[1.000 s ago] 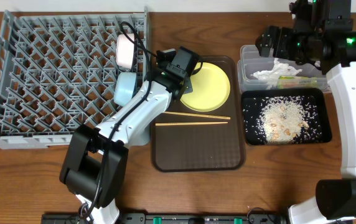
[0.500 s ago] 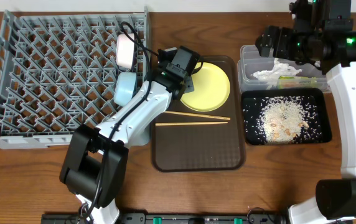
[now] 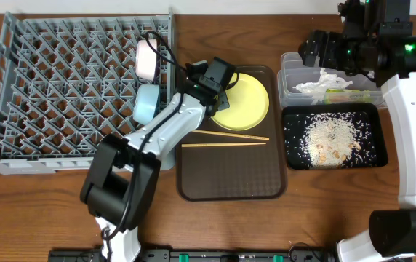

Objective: Sort waste into correct bins and load items into the dishwasher
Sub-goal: 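Close the left gripper on the yellow plate's left rim, then lift the yellow plate on edge and carry it left to the rack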

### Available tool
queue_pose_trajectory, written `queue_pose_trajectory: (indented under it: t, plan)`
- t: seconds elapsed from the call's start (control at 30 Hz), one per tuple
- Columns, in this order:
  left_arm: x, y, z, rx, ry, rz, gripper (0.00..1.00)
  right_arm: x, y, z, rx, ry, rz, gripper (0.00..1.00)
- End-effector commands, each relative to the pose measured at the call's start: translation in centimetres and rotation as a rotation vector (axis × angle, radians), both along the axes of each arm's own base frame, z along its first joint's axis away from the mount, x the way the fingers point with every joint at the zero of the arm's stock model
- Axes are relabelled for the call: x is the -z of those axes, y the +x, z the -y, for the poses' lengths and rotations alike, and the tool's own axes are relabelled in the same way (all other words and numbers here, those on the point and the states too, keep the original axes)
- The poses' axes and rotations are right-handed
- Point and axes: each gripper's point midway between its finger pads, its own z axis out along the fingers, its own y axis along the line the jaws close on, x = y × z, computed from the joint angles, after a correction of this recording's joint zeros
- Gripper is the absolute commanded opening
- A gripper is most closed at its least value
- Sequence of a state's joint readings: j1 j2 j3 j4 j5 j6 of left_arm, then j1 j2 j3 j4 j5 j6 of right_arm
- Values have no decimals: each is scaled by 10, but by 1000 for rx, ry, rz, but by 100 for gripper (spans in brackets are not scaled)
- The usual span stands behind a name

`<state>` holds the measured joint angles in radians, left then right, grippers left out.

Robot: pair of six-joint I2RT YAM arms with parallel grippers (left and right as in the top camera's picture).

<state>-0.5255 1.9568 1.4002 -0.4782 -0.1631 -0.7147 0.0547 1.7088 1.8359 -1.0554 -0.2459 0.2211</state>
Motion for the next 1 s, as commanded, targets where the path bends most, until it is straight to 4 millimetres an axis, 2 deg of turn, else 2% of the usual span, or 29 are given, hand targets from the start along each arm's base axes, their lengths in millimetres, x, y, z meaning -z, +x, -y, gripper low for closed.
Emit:
queue_pose_trajectory:
  t: [0.0, 0.27, 0.4, 0.53, 0.73, 0.93, 0.97]
  plan:
    - [13, -1, -3, -26, 8, -25, 61, 3, 1, -2, 2, 1, -9, 99]
    - [40, 1, 0, -70, -3, -52, 62, 3, 1, -2, 2, 1, -9, 99]
    - [45, 2, 1, -114, -25, -54, 62, 3, 1, -2, 2, 1, -9, 99]
    - [48, 1, 4, -166, -52, -59, 51, 3, 1, -2, 2, 1, -9, 99]
    - [65, -3, 12, -148, -40, -77, 34, 3, 1, -2, 2, 1, -9, 99]
    - [67, -3, 13, -153, -42, -78, 30, 3, 1, -2, 2, 1, -9, 99]
    - [67, -3, 13, -153, -41, -79, 25, 3, 1, -2, 2, 1, -9, 99]
